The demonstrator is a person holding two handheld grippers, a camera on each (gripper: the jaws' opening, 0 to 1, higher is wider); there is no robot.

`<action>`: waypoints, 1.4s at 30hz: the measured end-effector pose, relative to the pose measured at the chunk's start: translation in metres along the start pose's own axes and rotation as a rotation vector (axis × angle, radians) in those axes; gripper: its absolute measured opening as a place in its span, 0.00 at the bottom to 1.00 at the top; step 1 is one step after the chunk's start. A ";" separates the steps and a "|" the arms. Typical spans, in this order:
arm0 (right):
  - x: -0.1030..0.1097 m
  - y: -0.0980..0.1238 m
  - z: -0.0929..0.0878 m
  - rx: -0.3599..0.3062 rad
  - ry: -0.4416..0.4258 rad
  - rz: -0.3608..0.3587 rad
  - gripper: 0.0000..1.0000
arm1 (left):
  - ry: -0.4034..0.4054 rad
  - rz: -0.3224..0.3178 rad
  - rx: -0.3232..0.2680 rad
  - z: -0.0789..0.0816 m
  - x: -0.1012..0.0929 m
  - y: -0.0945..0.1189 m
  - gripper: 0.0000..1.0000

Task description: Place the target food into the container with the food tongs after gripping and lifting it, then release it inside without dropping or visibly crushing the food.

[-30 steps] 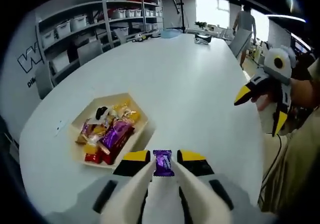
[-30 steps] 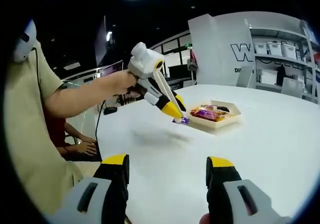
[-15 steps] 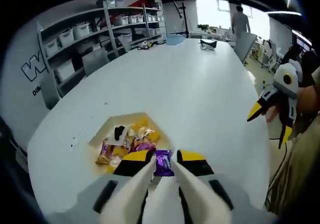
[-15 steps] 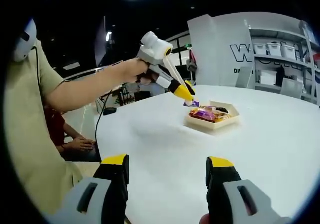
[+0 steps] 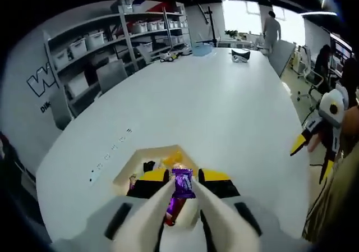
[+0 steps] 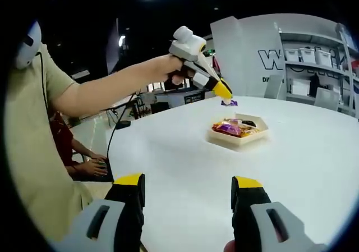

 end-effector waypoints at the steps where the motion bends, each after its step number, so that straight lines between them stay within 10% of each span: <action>1: 0.000 0.000 0.000 -0.001 -0.001 0.000 0.60 | -0.006 0.004 0.000 0.003 0.002 -0.002 0.20; 42: 0.002 0.000 0.000 0.001 0.000 0.000 0.60 | -0.043 0.074 -0.041 0.049 0.024 -0.009 0.22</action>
Point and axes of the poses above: the point that each gripper's makers call its tool centre point, and the gripper's own axes: y roughly backward along the fingers, x roughly to its left, z roughly out of its top, the point moved 9 cm from there along y, roughly backward along the fingers, and after that the axes turned 2 degrees about -x, right-handed, at the moved point
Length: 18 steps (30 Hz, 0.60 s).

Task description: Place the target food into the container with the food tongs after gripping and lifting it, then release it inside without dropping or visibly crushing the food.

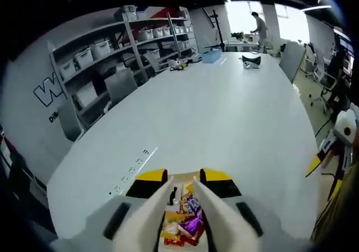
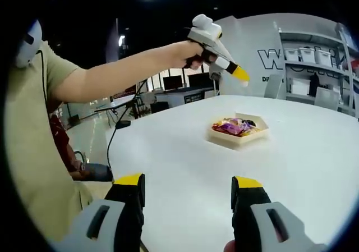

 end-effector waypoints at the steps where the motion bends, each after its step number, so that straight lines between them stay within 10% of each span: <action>1: 0.000 0.000 0.000 0.000 0.001 0.000 0.60 | -0.002 0.001 -0.001 0.000 0.000 0.001 0.22; 18: 0.003 -0.003 -0.001 0.006 0.002 0.007 0.60 | 0.028 -0.019 -0.006 -0.026 -0.010 0.020 0.22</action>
Point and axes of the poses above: the point that each gripper's makers call its tool centre point, and the gripper's own axes: y roughly backward along the fingers, x roughly to its left, z roughly out of its top, the point moved 9 cm from there along y, roughly backward along the fingers, and after that the axes turned 2 degrees about -x, right-handed, at the moved point
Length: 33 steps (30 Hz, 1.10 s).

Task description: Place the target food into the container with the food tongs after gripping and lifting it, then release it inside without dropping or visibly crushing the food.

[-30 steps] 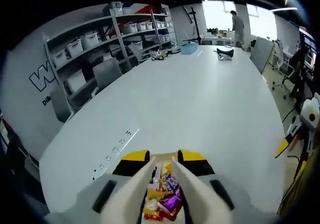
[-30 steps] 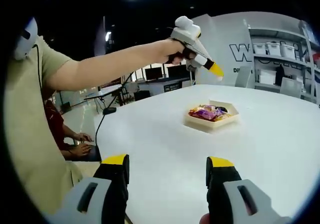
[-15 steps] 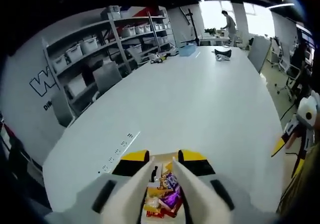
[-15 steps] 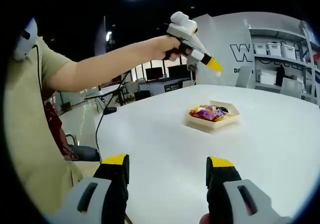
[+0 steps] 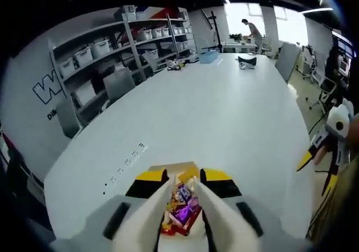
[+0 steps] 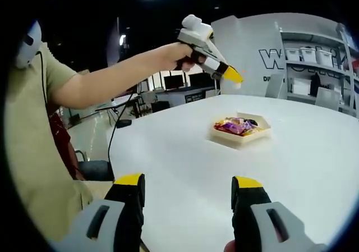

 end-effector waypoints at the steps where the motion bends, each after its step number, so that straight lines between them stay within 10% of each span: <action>1: 0.000 0.000 0.000 0.000 0.000 0.001 0.61 | 0.001 -0.001 0.001 -0.002 -0.001 0.001 0.22; 33: 0.004 -0.013 0.004 -0.003 0.019 0.033 0.60 | 0.094 0.007 -0.007 -0.076 -0.029 0.033 0.23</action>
Point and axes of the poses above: the point that each gripper's makers call its tool centre point, and the gripper's own axes: y roughly backward along the fingers, x roughly to its left, z roughly out of its top, the point moved 9 cm from there along y, roughly backward along the fingers, and after that the axes turned 2 degrees about -x, right-handed, at the moved point
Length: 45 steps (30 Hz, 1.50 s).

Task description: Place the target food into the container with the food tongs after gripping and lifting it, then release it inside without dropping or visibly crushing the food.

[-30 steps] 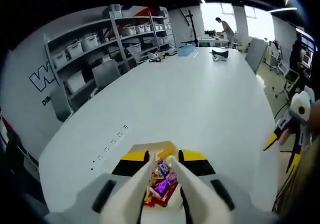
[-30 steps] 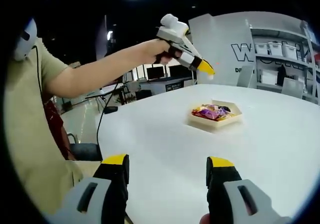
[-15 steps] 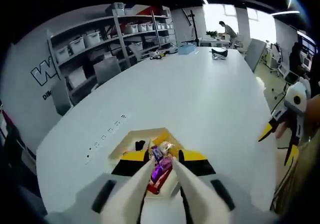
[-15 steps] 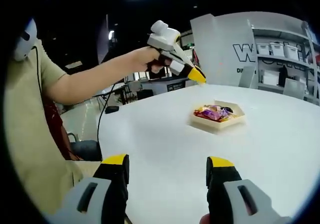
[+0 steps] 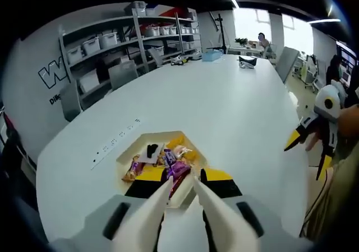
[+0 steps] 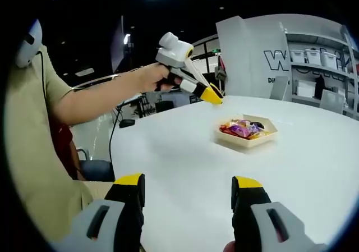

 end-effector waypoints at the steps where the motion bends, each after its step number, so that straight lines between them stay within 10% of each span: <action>1: 0.000 0.000 0.000 0.000 0.001 0.001 0.60 | 0.010 0.001 0.000 -0.005 -0.002 0.001 0.23; 45: 0.000 -0.011 0.001 -0.003 0.028 0.027 0.60 | 0.170 0.003 -0.108 -0.079 -0.050 0.022 0.23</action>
Point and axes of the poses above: the point that each gripper's makers call its tool centre point, and the gripper's own axes: y roughly backward along the fingers, x roughly to its left, z roughly out of its top, the point moved 9 cm from there along y, roughly backward along the fingers, and after that the axes turned 2 degrees about -x, right-handed, at the moved point
